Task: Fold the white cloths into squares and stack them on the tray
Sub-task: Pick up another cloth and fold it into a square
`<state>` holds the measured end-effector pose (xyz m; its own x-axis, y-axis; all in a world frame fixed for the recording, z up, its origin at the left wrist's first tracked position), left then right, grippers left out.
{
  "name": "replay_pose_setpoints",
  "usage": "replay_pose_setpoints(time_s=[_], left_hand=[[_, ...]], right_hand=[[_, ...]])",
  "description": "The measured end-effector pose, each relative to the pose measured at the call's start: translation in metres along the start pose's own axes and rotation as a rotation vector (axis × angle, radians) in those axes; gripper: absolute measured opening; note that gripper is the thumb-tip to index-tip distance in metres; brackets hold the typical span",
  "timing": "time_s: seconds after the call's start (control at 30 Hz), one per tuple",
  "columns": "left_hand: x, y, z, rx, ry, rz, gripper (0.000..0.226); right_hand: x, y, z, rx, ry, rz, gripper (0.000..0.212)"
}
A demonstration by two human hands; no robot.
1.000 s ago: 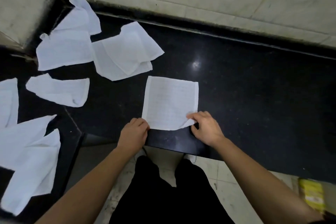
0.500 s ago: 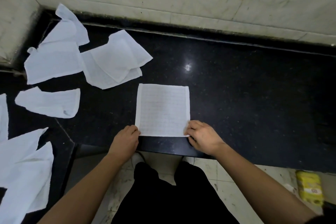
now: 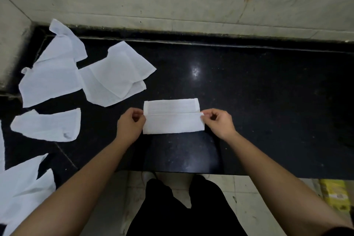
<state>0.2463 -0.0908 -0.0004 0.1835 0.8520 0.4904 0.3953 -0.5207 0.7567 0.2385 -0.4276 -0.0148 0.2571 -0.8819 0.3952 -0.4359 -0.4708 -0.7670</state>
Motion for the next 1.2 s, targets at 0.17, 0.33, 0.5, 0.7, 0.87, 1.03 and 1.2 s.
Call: replay_pose_setpoints(time_s=[0.17, 0.33, 0.5, 0.7, 0.87, 1.03, 1.2], left_hand=[[0.000, -0.003, 0.044, 0.100, 0.044, -0.155, 0.010], [-0.005, -0.008, 0.066, 0.115, 0.036, -0.084, 0.011], [-0.003, -0.011, 0.074, 0.104, 0.056, -0.017, 0.018], [-0.002, -0.003, 0.080, 0.054, 0.068, 0.031, 0.021], [-0.009, 0.007, 0.070, -0.169, 0.113, 0.297, 0.030], [-0.053, 0.016, 0.052, -0.484, -0.047, 0.881, 0.055], [-0.077, 0.000, 0.064, -0.367, -0.237, 1.140, 0.068]], right_hand=[[0.003, -0.008, 0.033, -0.054, 0.080, 0.090, 0.011], [0.001, -0.010, 0.058, -0.069, 0.124, 0.091, 0.011], [-0.007, -0.008, 0.066, -0.079, 0.134, 0.072, 0.009], [-0.007, -0.009, 0.070, -0.066, 0.154, 0.004, 0.010], [-0.011, -0.021, 0.058, 0.080, 0.227, -0.344, 0.030], [-0.073, -0.041, 0.045, 0.355, 0.072, -0.922, 0.056], [-0.112, -0.030, 0.065, 0.274, -0.118, -1.097, 0.067]])
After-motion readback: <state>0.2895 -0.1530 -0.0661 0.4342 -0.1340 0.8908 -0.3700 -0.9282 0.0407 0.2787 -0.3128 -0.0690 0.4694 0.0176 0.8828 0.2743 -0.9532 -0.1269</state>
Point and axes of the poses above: each hand's wrist, its own z-axis towards the middle knuckle, its own x-axis out of the back of the hand, y = z × x, the point moved 8 cm from there along z, towards the middle knuckle, and after that the axes turned 12 degrees about -y, right-handed, at the moved point
